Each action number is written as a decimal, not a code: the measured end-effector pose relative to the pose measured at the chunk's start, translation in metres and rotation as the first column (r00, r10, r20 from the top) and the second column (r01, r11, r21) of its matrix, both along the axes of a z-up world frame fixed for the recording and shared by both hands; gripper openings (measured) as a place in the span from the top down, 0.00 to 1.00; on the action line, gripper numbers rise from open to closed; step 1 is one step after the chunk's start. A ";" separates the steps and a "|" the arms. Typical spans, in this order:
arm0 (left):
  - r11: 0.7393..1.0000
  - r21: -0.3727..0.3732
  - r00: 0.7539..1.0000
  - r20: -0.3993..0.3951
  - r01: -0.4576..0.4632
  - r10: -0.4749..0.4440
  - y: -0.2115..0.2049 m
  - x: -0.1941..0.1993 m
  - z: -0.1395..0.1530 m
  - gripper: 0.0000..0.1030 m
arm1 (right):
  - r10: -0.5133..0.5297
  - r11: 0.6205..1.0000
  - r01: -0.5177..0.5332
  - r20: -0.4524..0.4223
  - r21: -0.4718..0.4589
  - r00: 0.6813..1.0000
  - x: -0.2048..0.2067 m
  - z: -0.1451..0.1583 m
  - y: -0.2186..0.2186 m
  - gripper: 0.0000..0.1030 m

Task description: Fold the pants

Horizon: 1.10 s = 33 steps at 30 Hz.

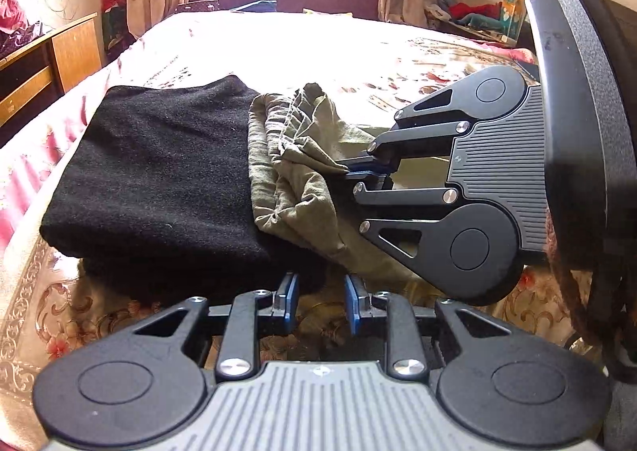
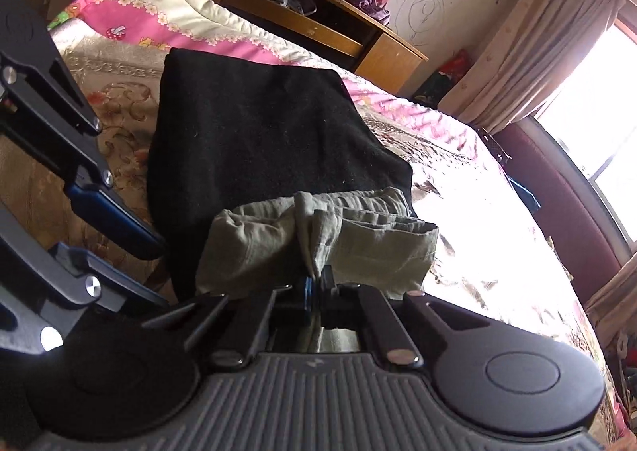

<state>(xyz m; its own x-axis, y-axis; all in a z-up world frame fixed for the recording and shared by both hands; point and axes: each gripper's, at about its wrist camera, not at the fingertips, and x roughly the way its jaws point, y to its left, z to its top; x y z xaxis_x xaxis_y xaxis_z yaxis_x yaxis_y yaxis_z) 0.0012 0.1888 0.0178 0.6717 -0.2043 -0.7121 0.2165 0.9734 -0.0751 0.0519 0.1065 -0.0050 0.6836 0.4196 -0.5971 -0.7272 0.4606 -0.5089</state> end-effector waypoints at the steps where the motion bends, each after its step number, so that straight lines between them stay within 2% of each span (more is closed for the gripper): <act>1: 1.000 -0.004 1.000 -0.009 0.002 -0.002 0.000 -0.001 0.000 0.61 | 0.013 1.000 -0.013 -0.008 -0.005 1.000 0.000 -0.002 -0.001 0.96; 3: 1.000 -0.003 1.000 -0.019 0.004 -0.004 -0.001 -0.002 0.001 0.61 | 0.020 1.000 -0.020 -0.042 0.000 0.999 0.001 -0.004 -0.004 0.93; 8: 0.999 0.034 1.000 -0.012 0.000 0.000 -0.004 0.003 0.004 0.60 | -0.003 0.995 0.017 -0.142 0.098 0.990 0.008 0.001 -0.014 0.89; 10: 0.999 0.044 1.000 -0.005 0.002 -0.002 -0.007 0.002 0.007 0.60 | -0.013 0.993 0.031 -0.153 0.117 0.988 0.007 0.005 -0.021 0.86; 14: 0.998 0.062 1.000 0.006 0.012 -0.012 -0.011 0.003 0.011 0.59 | -0.039 0.984 0.069 -0.180 0.166 0.983 0.004 0.015 -0.042 0.85; 20: 0.996 0.087 0.999 0.019 0.027 -0.029 -0.024 0.005 0.016 0.59 | -0.135 0.956 0.186 -0.224 0.226 0.965 0.003 0.025 -0.081 0.85; 29: 0.985 0.140 0.992 0.066 0.100 -0.110 -0.066 0.025 0.033 0.58 | -0.332 0.873 0.407 -0.283 0.268 0.900 0.017 0.024 -0.149 0.85; 33: 0.981 0.143 0.987 0.070 0.134 -0.145 -0.091 0.044 0.034 0.58 | -0.410 0.833 0.482 -0.282 0.272 0.867 0.019 0.022 -0.180 0.85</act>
